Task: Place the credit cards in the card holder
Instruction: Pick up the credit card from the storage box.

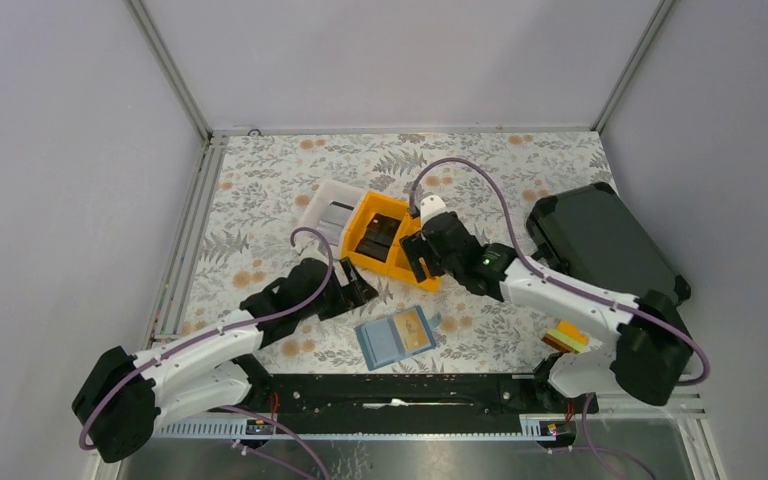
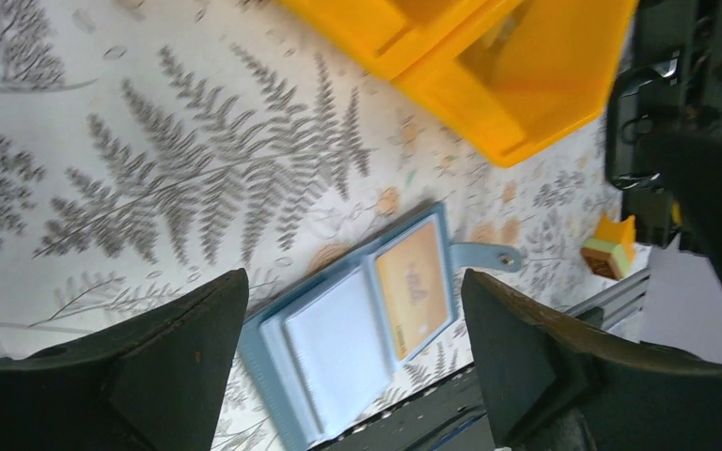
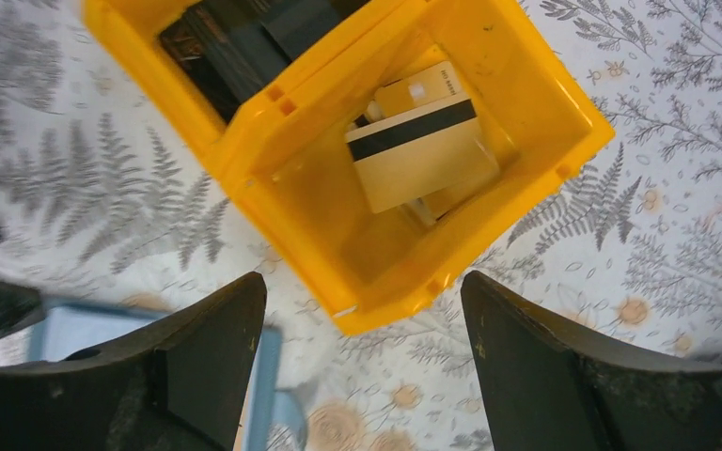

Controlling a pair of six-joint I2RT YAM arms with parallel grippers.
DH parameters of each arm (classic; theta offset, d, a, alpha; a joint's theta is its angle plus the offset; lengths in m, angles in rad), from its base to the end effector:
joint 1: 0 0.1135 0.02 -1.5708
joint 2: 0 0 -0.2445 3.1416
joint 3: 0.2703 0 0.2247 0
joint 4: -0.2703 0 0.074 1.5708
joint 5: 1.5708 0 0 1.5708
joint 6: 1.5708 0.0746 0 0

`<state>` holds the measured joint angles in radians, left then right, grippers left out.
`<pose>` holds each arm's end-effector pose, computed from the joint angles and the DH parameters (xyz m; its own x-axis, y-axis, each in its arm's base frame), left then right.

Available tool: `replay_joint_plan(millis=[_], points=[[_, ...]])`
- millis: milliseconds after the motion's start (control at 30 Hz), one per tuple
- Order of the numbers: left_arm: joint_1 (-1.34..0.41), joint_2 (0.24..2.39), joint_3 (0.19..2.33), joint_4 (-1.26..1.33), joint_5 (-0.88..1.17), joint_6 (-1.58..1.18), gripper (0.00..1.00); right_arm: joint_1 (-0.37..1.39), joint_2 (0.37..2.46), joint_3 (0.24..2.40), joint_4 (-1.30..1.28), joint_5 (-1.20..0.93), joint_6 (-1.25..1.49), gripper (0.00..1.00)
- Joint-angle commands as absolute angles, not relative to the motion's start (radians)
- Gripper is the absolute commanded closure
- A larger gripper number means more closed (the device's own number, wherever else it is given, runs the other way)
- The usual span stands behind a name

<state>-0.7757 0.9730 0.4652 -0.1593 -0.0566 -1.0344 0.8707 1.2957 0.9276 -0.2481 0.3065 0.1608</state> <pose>0.1582 -0.1492 0.1709 -0.7994 -0.4180 -0.4316 -0.0386 0.7526 -0.6574 0.2077 0.2116 0.2430 -0.4589 -0.3078 -0.8335 -0.5035 0.8630 -0.0415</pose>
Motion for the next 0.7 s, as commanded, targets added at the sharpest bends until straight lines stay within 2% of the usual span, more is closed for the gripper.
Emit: replay_joint_plan(millis=[0,200,667], points=[[-0.742,0.925,0.395,-0.112,0.023,-1.012,0.12,0.815,1.42,0.994,-0.159,0.33,-0.01,0.19],[-0.714,0.913,0.319,-0.071,0.062,-1.025,0.12,0.766,1.582,1.054,-0.102,0.267,-0.111,0.23],[-0.693,0.948,0.263,0.007,0.116,-1.032,0.12,0.719,1.775,1.069,-0.055,0.119,-0.174,0.16]])
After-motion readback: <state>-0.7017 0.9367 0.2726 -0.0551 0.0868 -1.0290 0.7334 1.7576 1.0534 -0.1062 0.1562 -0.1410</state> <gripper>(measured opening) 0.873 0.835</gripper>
